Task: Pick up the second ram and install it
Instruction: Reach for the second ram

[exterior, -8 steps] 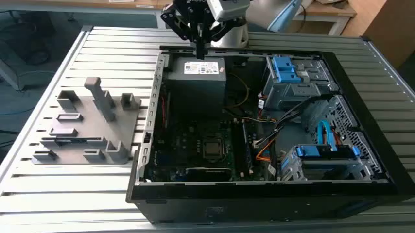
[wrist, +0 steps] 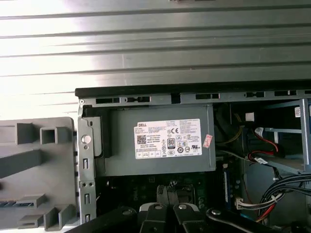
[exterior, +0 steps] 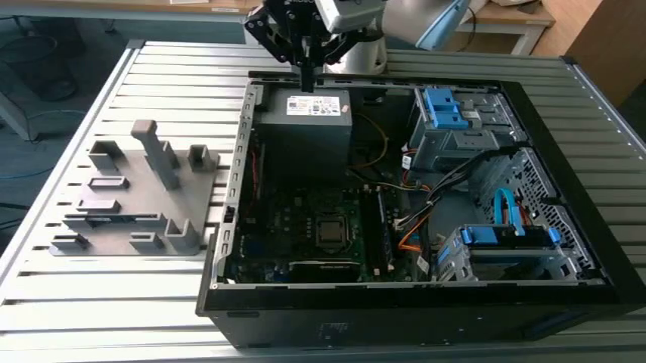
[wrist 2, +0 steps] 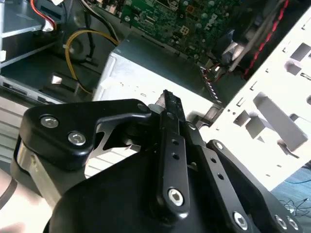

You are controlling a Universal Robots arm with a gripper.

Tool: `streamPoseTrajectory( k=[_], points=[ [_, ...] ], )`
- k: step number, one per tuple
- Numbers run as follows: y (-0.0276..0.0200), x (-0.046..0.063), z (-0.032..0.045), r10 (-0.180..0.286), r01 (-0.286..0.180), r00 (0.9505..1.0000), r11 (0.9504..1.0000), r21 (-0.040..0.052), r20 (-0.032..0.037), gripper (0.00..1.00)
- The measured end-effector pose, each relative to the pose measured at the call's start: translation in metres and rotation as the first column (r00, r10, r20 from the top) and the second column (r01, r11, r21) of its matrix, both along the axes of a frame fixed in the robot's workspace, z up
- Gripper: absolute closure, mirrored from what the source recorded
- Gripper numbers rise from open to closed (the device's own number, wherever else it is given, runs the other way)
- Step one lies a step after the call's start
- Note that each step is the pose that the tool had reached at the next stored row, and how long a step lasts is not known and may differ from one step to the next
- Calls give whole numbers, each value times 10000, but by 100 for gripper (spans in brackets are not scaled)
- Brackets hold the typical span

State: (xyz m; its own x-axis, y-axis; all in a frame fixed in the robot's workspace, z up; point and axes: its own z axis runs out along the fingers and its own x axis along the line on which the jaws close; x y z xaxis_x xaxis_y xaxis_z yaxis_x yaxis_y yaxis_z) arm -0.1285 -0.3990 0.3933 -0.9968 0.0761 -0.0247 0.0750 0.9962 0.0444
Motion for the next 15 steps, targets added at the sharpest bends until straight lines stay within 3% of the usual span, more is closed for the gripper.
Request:
streamPoseTrajectory(
  k=[15],
  points=[
    [-1, -597, -1, -2, 2, 10000, 10000, 1, 73, 90]
  ],
)
